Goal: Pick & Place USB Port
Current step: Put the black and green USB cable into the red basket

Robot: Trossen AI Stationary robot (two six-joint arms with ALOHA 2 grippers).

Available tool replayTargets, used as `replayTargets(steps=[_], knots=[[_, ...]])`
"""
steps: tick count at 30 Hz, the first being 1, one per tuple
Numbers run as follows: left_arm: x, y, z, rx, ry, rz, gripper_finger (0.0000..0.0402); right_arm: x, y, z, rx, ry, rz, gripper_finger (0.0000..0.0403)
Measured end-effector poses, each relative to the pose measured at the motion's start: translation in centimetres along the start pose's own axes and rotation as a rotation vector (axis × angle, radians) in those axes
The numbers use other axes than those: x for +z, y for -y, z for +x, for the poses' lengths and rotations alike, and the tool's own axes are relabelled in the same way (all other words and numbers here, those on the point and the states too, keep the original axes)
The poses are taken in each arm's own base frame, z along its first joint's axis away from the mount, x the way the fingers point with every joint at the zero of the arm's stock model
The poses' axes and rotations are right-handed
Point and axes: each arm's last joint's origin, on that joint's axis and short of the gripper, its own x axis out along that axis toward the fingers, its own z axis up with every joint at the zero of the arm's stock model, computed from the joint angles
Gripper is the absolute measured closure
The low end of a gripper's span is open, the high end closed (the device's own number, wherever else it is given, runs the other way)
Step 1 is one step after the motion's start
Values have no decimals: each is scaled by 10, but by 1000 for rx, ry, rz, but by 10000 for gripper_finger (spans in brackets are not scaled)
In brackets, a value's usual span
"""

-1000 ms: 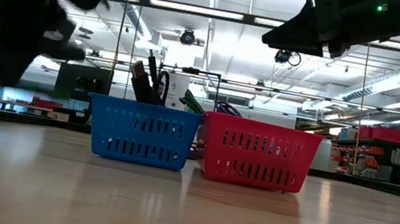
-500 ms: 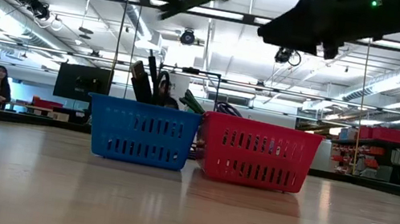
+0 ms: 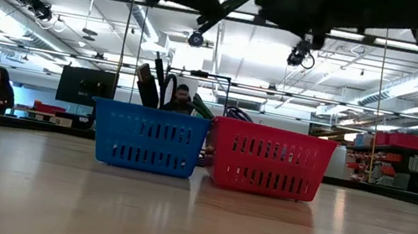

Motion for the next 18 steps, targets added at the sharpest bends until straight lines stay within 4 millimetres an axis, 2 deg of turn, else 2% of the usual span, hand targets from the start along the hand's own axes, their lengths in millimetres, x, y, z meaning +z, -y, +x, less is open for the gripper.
replayTargets(steps=[5,10,18], knots=[[-3,-9,6,61,-1,17,395,4,3,4,147,40,56,256],[1,-15,11,23,10,25,395,8,6,6,140,80,69,256],[8,-10,10,-68,64,32,395,9,16,11,110,97,71,256]])
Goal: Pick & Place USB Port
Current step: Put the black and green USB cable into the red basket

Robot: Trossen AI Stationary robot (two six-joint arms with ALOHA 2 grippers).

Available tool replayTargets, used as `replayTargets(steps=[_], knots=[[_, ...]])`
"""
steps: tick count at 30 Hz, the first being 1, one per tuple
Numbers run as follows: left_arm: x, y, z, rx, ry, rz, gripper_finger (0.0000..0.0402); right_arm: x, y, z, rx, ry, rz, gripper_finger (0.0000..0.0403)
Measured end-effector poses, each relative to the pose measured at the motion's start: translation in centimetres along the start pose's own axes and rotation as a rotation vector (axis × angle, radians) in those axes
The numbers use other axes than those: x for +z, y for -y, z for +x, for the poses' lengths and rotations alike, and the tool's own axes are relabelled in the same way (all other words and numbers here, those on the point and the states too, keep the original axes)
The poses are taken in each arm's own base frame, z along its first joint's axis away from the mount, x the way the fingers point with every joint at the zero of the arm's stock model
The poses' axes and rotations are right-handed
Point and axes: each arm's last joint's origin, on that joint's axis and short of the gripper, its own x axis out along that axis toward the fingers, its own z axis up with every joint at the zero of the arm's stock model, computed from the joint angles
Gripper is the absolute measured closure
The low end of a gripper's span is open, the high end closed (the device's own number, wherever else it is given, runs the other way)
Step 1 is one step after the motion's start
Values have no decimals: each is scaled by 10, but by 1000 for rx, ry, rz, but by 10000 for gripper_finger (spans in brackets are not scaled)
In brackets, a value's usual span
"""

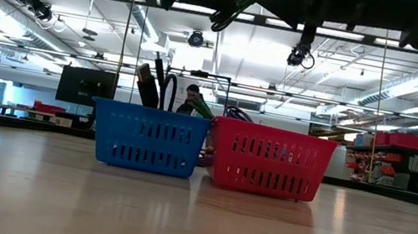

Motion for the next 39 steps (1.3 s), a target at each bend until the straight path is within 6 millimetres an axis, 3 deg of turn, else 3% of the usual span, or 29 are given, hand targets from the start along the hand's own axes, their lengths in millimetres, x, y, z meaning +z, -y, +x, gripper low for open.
replayTargets(steps=[17,39], knots=[[0,-6,3,87,5,52,395,-5,-3,0,71,-51,84,256],[-2,7,-4,2,-3,48,395,-5,-1,0,65,-52,65,259]])
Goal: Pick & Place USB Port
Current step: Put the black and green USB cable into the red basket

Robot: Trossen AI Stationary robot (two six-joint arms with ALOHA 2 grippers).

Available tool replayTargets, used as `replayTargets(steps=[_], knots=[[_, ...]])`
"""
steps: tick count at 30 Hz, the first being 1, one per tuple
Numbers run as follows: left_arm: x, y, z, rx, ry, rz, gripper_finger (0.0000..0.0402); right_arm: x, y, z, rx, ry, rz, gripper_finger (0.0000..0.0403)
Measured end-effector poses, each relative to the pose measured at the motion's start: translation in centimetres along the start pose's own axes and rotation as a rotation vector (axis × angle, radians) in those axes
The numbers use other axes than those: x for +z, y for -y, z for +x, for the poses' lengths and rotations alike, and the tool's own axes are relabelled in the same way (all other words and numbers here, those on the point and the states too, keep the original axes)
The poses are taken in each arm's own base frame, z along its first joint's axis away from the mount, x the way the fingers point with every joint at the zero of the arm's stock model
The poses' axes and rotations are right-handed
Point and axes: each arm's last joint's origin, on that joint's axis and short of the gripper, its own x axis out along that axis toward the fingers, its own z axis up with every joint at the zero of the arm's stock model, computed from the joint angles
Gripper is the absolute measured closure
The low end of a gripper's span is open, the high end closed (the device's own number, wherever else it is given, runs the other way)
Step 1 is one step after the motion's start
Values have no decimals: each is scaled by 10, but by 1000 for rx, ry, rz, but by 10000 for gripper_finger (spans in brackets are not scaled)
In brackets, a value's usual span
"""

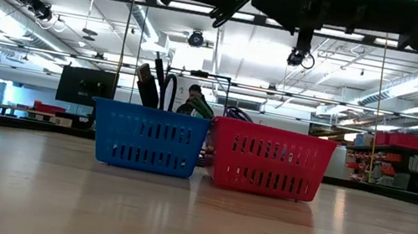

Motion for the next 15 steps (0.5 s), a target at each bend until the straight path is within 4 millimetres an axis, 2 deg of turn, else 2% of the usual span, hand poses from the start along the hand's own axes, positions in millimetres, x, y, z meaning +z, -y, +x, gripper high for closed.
replayTargets(steps=[6,11,15], knots=[[0,1,0,-30,-2,-20,395,6,-1,0,7,62,-21,298],[-1,1,0,-30,-10,-24,394,5,-1,0,11,54,-48,379],[-1,0,0,-11,-10,-28,383,5,-1,0,14,54,-55,391]])
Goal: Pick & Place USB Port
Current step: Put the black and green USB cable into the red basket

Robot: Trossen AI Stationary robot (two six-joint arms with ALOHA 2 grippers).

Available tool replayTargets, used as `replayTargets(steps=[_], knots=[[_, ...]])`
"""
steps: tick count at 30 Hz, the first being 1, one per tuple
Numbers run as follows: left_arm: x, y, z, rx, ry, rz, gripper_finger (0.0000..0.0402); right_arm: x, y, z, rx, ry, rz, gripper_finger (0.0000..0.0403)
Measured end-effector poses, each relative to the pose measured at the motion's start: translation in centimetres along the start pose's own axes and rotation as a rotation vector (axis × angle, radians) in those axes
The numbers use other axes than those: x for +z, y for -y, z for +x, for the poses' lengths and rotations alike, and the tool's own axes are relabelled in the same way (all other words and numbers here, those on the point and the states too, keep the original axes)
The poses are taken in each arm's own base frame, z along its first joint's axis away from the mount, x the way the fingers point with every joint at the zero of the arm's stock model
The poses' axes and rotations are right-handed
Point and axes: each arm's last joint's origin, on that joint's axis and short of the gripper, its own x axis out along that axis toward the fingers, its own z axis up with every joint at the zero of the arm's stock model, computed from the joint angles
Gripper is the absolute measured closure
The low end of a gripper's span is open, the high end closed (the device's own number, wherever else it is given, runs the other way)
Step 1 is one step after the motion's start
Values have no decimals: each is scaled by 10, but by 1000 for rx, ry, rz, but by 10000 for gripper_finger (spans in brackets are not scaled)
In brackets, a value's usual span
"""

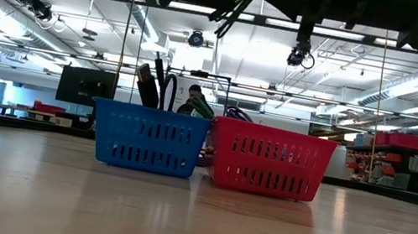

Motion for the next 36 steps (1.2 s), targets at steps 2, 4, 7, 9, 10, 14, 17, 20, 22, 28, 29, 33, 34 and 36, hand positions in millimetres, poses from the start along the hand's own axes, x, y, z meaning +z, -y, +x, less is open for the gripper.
replayTargets(steps=[2,4,7,9,10,14,17,20,22,28,29,33,34,36], knots=[[0,0,0,16,0,2,377,0,0,0,7,0,-5,395],[0,-1,0,19,0,2,372,0,0,0,6,0,-4,396],[1,-1,-1,23,5,7,366,1,0,-1,10,-1,-5,396],[3,-2,-4,32,14,23,365,4,0,-2,11,-1,-1,397],[5,-3,-6,44,20,29,365,6,1,-3,11,-6,6,397],[11,-9,-19,128,25,65,364,14,2,-11,36,-67,41,397],[13,-18,-29,219,10,89,363,17,0,-20,116,-157,140,397],[15,-24,-36,267,1,91,363,15,-9,-27,194,-246,237,397],[16,-26,-38,271,5,87,363,12,-17,-32,233,-302,291,397],[16,-27,-40,272,-5,96,363,-9,-39,-43,174,-469,359,397],[16,-27,-40,272,-4,95,363,-11,-42,-44,164,-474,360,397],[16,-27,-40,272,-6,97,362,-26,-51,-44,115,-519,354,397],[16,-27,-40,272,-5,96,362,-31,-52,-44,105,-532,354,397],[16,-27,-40,272,-5,97,362,-41,-54,-42,89,-565,360,397]])
